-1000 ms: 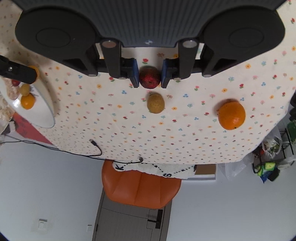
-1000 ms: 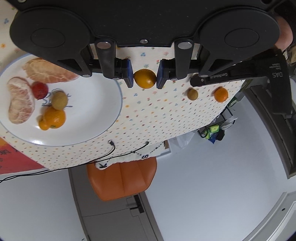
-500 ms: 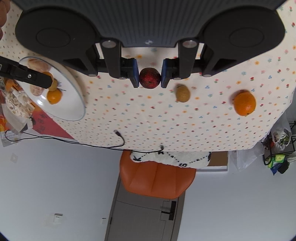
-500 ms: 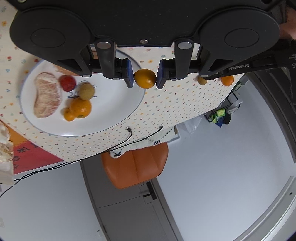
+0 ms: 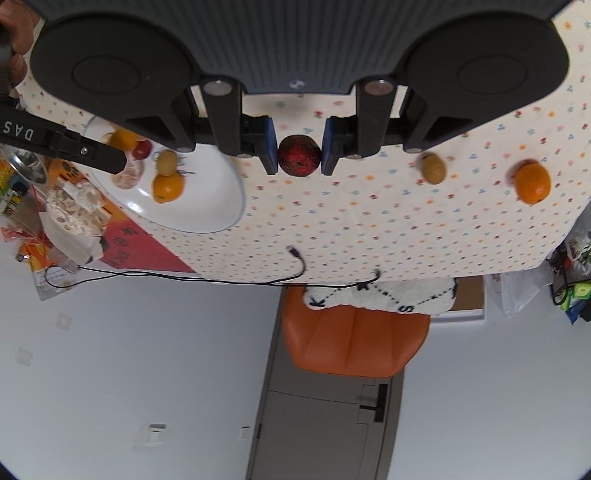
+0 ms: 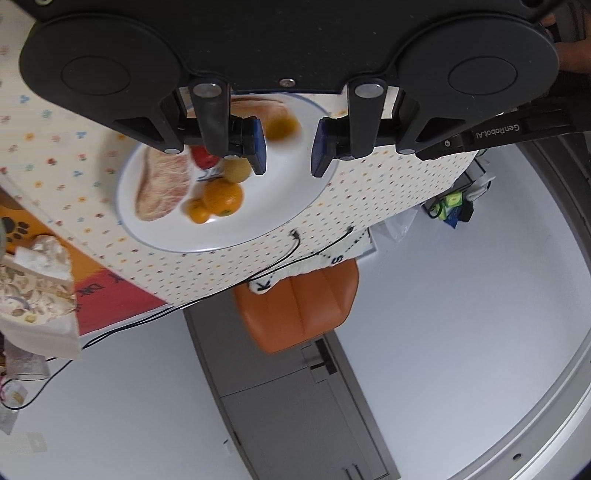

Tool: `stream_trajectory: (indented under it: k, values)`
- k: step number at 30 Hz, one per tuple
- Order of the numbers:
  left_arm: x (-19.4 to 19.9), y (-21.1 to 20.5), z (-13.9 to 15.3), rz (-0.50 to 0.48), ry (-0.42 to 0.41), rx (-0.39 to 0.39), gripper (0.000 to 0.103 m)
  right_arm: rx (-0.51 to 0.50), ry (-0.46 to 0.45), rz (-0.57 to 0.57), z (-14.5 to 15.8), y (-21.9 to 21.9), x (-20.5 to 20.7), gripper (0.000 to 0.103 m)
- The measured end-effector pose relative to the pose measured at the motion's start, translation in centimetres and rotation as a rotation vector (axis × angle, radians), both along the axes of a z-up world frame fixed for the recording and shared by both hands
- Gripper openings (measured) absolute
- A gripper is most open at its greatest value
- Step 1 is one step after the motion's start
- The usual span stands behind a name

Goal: Organize fruits
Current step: 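Carry the plum and tangerine over the white plate and open both grippers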

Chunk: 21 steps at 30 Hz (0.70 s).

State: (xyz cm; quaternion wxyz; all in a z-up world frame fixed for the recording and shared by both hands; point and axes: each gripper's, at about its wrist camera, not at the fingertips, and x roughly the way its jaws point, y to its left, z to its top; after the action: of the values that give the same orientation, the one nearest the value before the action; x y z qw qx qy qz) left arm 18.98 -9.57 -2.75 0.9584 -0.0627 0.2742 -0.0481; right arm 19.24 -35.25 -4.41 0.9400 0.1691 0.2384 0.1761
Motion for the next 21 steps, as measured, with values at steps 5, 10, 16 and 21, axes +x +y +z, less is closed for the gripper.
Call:
stream_trajectory:
  k: [5,10,16,21]
  values:
    - [0.1,-1.4,0.1,-0.026,-0.007,0.004,0.023,0.003,-0.003,-0.024,-0.2,-1.4,-0.1,0.025]
    - [0.6,-2.4,0.1,-0.041,-0.005,0.000,0.023,0.011,0.005,-0.045,-0.6,-2.5,0.1,0.024]
    - [1.1,-3.9,-0.1,-0.071,-0.007,0.000,0.023,0.015,0.008,-0.057,-0.8,-3.1,0.0,0.024]
    - [1.6,-4.9,-0.3,-0.098,0.003,-0.007,0.023,0.012,0.021,-0.061,-1.1,-3.3,0.0,0.024]
